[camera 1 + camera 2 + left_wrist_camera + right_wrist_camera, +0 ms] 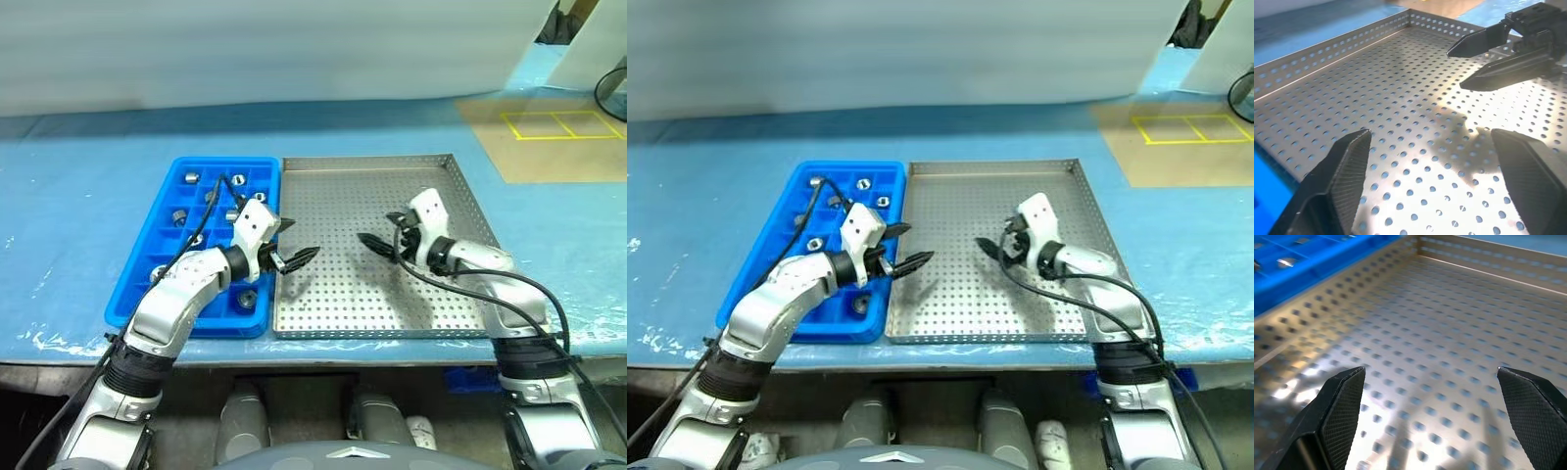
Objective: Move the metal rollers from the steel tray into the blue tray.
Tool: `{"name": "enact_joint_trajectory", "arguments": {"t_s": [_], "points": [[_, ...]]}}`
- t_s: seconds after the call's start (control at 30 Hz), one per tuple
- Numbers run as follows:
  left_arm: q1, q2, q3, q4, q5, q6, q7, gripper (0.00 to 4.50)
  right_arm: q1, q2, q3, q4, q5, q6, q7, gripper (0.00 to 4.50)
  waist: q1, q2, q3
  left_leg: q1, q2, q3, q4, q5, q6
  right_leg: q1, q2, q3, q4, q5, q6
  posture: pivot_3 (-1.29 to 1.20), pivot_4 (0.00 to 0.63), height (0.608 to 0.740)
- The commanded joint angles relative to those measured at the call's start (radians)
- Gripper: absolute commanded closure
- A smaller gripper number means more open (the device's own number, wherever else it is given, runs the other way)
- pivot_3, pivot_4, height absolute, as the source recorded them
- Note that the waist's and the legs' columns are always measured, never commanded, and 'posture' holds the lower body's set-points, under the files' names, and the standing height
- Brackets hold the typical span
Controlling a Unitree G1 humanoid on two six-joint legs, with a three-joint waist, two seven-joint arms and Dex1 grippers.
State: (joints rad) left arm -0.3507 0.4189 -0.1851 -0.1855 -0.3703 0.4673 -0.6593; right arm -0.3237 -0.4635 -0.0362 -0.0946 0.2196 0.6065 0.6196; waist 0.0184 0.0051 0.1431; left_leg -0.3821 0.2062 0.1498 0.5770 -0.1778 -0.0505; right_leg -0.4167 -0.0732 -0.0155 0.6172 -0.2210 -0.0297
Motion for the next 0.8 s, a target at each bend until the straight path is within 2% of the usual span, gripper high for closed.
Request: {"name": "enact_joint_trajectory", "arguments": {"t_s": [0.03, 0.17, 0.4, 0.8], "points": [[-0.040, 0.001, 0.016, 0.034, 0.011, -0.052, -0.048, 0.01, 0.027, -0.007, -0.057, -0.072, 0.034, -0.028, -0.013, 0.00, -0.012, 0.000, 0.000, 0.000, 0.000, 0.000, 0.000, 0.000, 0.000, 0.000, 0.000, 0.000, 0.000, 0.000, 0.000, -0.28, 0.150, 0.740], [-0.051, -0.013, 0.016, 0.077, 0.038, -0.115, -0.065, 0.01, 0.098, -0.016, -0.070, -0.168, 0.096, -0.021, 0.031, 0.00, -0.037, 0.000, 0.000, 0.001, 0.000, 0.001, 0.000, -0.001, 0.002, 0.000, 0.000, 0.002, -0.001, 0.000, 0.000, -0.29, 0.150, 0.740], [-0.034, -0.063, 0.031, 0.138, 0.106, -0.265, -0.027, 0.01, 0.135, -0.015, -0.075, -0.250, 0.161, -0.029, 0.051, 0.00, -0.036, 0.000, 0.000, 0.000, 0.000, 0.002, 0.000, -0.004, 0.007, 0.001, 0.000, 0.002, -0.004, 0.000, 0.000, -0.28, 0.150, 0.740], [0.035, -0.087, 0.036, 0.141, 0.144, -0.358, -0.017, 0.01, 0.116, -0.002, 0.019, -0.188, 0.098, -0.132, 0.048, 0.00, -0.032, 0.000, 0.000, -0.001, 0.000, 0.003, -0.002, -0.006, 0.010, 0.002, 0.000, 0.001, -0.010, 0.000, 0.000, -0.23, 0.150, 0.740]]}}
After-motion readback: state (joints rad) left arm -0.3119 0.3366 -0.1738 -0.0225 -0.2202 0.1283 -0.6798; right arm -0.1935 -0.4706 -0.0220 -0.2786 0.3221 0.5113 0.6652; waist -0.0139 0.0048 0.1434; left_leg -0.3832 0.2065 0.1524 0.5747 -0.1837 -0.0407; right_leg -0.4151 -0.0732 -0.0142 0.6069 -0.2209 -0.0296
